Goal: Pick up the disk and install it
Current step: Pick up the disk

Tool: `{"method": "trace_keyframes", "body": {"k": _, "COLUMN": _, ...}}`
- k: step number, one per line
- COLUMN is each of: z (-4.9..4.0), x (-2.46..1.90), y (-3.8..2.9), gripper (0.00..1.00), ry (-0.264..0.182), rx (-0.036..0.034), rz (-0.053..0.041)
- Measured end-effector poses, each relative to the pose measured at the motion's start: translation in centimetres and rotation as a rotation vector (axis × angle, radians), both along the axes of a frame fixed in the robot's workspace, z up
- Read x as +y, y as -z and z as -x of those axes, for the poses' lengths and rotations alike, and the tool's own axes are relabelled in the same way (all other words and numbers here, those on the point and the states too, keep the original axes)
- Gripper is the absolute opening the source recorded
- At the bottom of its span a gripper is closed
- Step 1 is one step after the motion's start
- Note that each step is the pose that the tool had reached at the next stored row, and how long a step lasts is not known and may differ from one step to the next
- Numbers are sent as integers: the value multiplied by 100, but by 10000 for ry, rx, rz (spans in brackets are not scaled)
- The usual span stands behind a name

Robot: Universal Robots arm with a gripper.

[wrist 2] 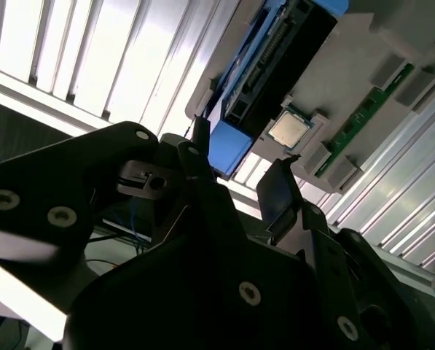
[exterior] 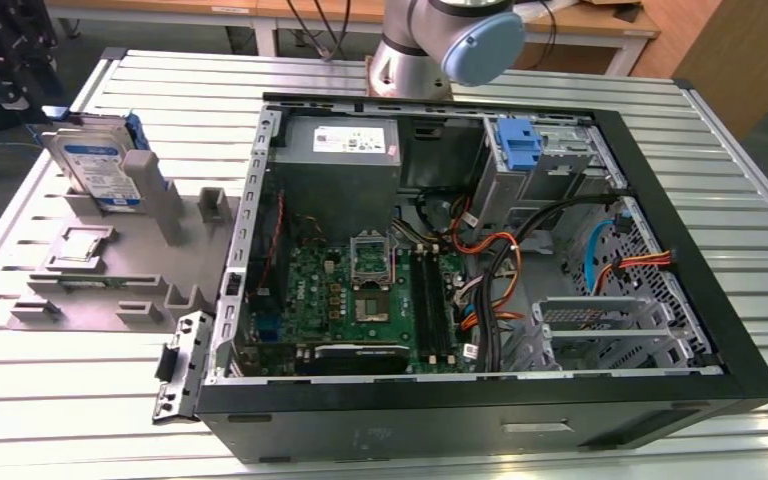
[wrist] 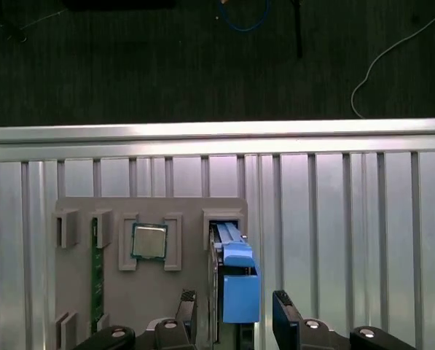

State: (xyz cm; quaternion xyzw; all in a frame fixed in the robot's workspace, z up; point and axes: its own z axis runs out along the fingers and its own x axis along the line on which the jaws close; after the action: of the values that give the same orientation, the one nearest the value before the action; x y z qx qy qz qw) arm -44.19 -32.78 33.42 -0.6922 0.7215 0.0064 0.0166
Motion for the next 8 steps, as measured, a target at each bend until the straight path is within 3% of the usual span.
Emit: {"method": "trace_keyframes", "body": {"k": 8, "z": 60, "x": 47, "y": 123, "gripper": 53, "ry": 33, "rx": 0, "rz": 0}}
